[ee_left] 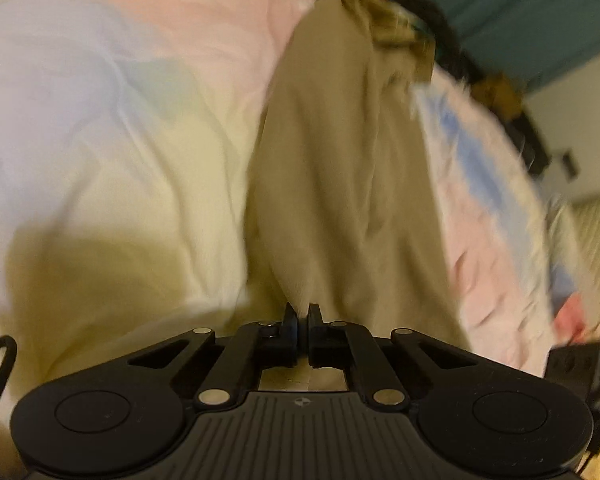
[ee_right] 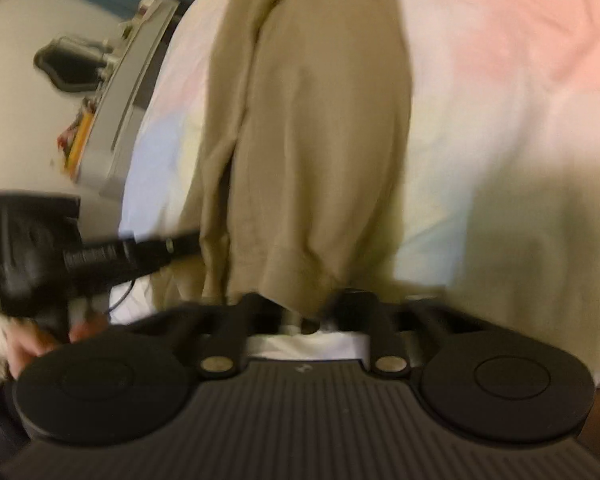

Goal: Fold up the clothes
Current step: 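Lift the shirt strip end with both grippers and fold it over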

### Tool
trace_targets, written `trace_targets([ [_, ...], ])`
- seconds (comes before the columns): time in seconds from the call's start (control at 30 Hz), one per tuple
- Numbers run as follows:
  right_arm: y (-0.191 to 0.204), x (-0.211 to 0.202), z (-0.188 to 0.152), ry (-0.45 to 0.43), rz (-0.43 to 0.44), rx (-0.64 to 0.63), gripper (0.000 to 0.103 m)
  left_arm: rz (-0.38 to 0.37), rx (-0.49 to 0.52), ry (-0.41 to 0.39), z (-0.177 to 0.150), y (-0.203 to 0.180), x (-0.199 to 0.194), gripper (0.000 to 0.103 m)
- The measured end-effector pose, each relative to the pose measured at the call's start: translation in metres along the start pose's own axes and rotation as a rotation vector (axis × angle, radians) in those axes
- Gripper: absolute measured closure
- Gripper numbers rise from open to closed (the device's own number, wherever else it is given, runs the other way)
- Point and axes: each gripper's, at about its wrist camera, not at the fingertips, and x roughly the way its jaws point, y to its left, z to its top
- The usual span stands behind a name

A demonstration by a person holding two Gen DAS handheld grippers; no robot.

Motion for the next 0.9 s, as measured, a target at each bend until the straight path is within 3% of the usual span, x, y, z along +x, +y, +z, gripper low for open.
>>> trace_targets([
  [0.23, 0.037, -0.077, 0.028, -0.223, 0.078, -0.032, 0.094, -0.191, -0.094, -0.15, 0.03, -0.011, -0.069, 0.1],
  [0.33, 0.064, -0.118, 0.042, -0.314, 0.096, -0.086, 0.095, -0.257, -0.066, -0.213, 0.038, -0.032, -0.105, 0.1],
  [0.4, 0.079, -0.14, 0.044, -0.358, 0.1, -0.119, 0.095, -0.27, -0.036, -0.234, 0.038, -0.045, -0.122, 0.1],
  [0.47, 0.078, -0.147, 0.031, -0.347, 0.092, -0.13, 0.095, -0.258, 0.002, -0.237, 0.029, -0.058, -0.13, 0.1],
  [0.7, 0.074, -0.17, -0.017, -0.31, 0.063, -0.165, 0.095, -0.135, 0.093, -0.026, -0.049, -0.071, -0.132, 0.1],
  [0.8, 0.07, -0.16, 0.002, -0.319, 0.045, -0.152, 0.095, -0.11, 0.083, 0.032, -0.063, -0.07, -0.125, 0.1],
  [0.9, 0.066, -0.144, 0.031, -0.334, 0.025, -0.131, 0.095, -0.099, 0.072, 0.032, -0.05, -0.075, -0.111, 0.1],
])
